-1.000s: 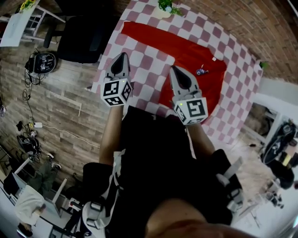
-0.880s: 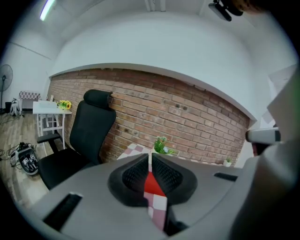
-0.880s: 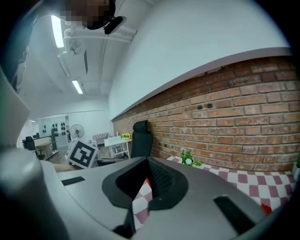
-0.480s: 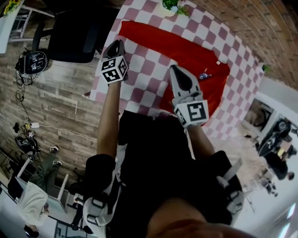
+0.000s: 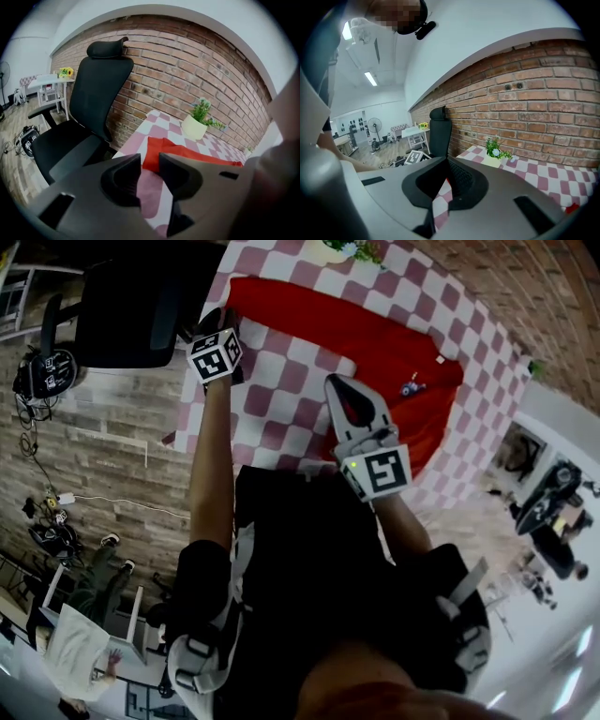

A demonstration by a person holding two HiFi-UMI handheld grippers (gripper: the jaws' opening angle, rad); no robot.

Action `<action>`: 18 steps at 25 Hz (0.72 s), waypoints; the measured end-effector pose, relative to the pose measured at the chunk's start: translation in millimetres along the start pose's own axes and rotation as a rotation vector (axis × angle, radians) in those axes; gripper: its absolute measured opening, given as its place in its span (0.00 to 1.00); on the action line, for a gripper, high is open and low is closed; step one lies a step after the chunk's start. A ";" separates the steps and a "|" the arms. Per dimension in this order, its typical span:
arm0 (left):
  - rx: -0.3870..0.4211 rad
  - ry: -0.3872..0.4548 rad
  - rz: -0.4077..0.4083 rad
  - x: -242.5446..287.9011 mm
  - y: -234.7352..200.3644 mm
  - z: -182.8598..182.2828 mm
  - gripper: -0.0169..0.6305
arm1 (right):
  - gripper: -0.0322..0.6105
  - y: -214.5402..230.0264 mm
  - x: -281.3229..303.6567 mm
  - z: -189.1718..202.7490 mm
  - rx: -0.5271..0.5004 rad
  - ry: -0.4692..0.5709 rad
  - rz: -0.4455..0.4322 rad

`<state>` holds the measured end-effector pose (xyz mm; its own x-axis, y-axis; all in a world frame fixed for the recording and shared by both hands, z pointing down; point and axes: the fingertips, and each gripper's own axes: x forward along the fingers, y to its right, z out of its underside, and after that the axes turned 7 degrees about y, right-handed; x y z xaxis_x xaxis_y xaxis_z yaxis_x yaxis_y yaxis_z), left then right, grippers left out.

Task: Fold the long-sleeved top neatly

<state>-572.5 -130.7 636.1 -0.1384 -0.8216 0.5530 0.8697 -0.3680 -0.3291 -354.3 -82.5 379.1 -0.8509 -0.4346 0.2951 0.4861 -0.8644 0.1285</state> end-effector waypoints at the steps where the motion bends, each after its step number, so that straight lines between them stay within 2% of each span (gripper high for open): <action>1: -0.010 -0.013 0.006 4.4 -0.9 2.8 0.18 | 0.06 0.8 1.2 1.7 0.005 -0.007 0.004; 4: -0.004 -0.061 0.007 15.3 -3.1 11.7 0.19 | 0.06 5.3 3.6 4.9 0.010 -0.024 0.023; 7: 0.059 -0.105 -0.009 20.2 -3.8 18.4 0.19 | 0.06 10.3 5.1 3.7 0.011 -0.018 0.039; 11: 0.136 -0.111 -0.020 19.7 -0.7 21.7 0.18 | 0.06 16.9 4.5 4.6 0.026 -0.018 0.059; 15: 0.128 -0.130 -0.008 20.7 0.0 23.2 0.16 | 0.06 22.1 1.6 5.8 0.034 -0.018 0.079; 18: 0.130 -0.131 -0.002 20.6 1.6 22.6 0.10 | 0.06 29.6 -3.9 10.0 0.012 -0.020 0.090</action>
<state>-563.2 -138.3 664.2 -0.0848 -0.7540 0.6514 0.9245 -0.3033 -0.2307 -334.6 -103.9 391.2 -0.7993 -0.5054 0.3251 0.5631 -0.8189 0.1113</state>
